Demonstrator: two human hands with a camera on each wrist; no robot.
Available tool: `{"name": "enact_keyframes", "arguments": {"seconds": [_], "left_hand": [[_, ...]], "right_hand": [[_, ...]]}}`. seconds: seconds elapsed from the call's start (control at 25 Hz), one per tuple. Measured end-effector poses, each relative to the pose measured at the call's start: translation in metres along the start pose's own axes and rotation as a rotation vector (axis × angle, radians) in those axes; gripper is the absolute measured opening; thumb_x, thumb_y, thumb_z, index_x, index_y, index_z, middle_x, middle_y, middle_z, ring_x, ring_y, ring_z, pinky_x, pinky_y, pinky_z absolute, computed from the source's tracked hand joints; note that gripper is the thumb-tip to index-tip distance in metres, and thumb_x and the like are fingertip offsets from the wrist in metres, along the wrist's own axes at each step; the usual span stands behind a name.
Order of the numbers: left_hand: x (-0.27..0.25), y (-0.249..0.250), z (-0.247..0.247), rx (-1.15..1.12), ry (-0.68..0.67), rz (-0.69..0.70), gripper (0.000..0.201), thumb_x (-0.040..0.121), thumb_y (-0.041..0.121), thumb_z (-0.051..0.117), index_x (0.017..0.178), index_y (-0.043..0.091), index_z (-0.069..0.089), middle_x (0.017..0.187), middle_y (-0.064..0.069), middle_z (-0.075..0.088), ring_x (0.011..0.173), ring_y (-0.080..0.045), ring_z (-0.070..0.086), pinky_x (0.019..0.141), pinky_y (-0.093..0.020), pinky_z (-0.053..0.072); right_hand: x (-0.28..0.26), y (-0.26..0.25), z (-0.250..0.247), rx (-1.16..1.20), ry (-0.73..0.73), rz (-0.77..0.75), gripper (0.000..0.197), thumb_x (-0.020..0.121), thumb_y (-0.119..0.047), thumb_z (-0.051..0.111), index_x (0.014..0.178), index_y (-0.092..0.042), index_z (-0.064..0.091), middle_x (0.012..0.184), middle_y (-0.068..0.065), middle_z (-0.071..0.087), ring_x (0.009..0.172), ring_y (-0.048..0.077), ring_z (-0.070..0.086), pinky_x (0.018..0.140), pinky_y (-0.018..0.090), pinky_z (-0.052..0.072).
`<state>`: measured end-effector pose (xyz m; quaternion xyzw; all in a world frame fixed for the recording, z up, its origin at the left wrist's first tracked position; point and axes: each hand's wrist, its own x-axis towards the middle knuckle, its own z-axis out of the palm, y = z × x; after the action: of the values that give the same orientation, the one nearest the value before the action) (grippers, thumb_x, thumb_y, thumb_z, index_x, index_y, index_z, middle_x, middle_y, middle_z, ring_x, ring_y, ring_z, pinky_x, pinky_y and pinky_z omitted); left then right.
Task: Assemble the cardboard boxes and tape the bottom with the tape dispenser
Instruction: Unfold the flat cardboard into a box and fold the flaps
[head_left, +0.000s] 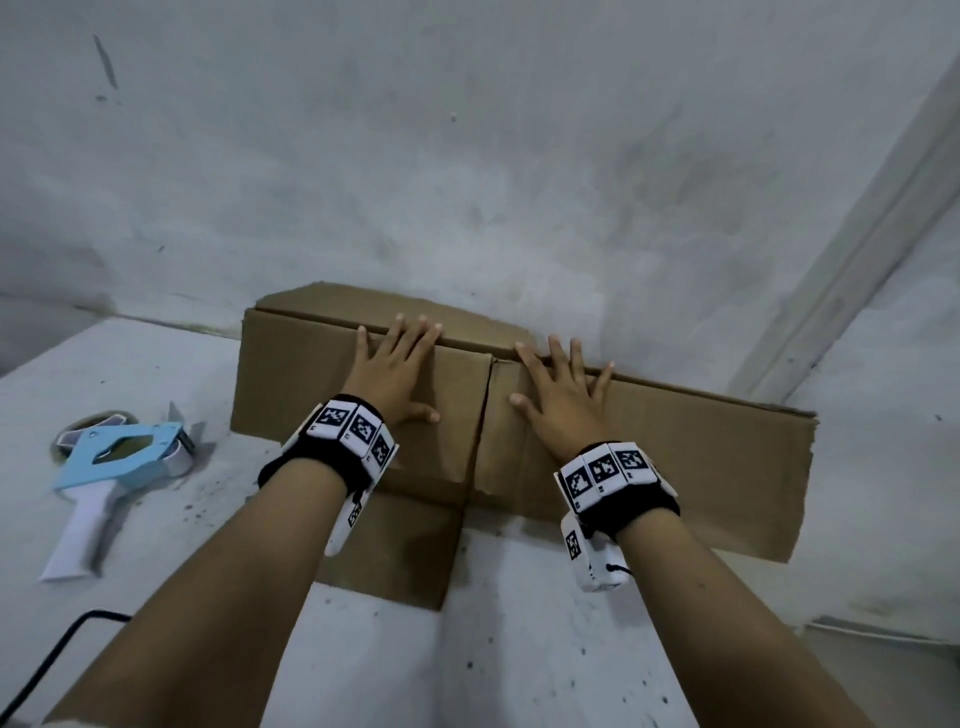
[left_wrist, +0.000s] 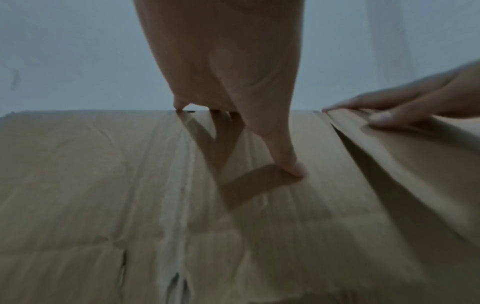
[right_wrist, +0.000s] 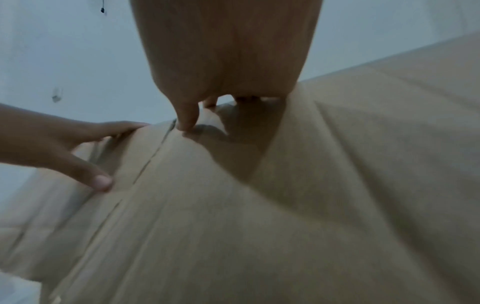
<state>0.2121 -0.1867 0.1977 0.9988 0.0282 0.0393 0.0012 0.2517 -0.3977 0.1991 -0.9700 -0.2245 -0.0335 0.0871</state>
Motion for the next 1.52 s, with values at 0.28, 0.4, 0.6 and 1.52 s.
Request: {"name": "enact_keyframes", "arguments": {"seconds": [0.28,0.4,0.6,1.52], "left_hand": [[0.007,-0.024,0.019,-0.087,0.135,0.120,0.090,0.074,0.069,0.040,0.149,0.029,0.009,0.159,0.004,0.011,0.148,-0.020,0.005,0.116,-0.054,-0.001],[0.015,-0.067,0.007,-0.183,0.182,0.109,0.070,0.083,0.064,0.011,0.144,0.033,0.029,0.154,0.002,0.029,0.144,-0.020,0.024,0.118,-0.048,0.012],[0.043,-0.154,-0.017,-0.323,-0.081,-0.067,0.045,0.092,0.054,0.035,0.128,0.035,0.054,0.144,0.001,0.047,0.133,-0.027,0.041,0.113,-0.049,0.021],[-0.035,-0.054,0.004,-0.917,0.147,-0.647,0.094,0.084,0.042,0.051,0.149,0.009,-0.007,0.157,-0.020,-0.001,0.146,-0.036,0.001,0.116,-0.055,0.009]], "right_hand": [[0.005,-0.056,0.021,0.074,0.089,0.127,0.063,0.091,-0.048,0.043,0.146,-0.030,0.018,0.160,0.000,-0.002,0.145,0.027,-0.016,0.101,0.072,-0.014],[0.009,-0.059,0.025,0.089,0.139,0.176,0.063,0.087,-0.051,0.049,0.141,-0.029,0.027,0.159,0.005,0.006,0.145,0.029,-0.012,0.102,0.072,-0.013],[0.012,-0.073,0.031,0.038,0.265,0.306,0.055,0.083,-0.046,0.058,0.132,-0.026,0.041,0.139,0.009,0.038,0.137,0.032,0.020,0.101,0.075,-0.007],[-0.084,-0.128,0.025,0.205,0.274,0.291,0.014,0.087,-0.038,0.056,0.097,-0.027,0.056,0.105,-0.003,0.058,0.117,0.022,0.043,0.111,0.062,-0.001]]}}
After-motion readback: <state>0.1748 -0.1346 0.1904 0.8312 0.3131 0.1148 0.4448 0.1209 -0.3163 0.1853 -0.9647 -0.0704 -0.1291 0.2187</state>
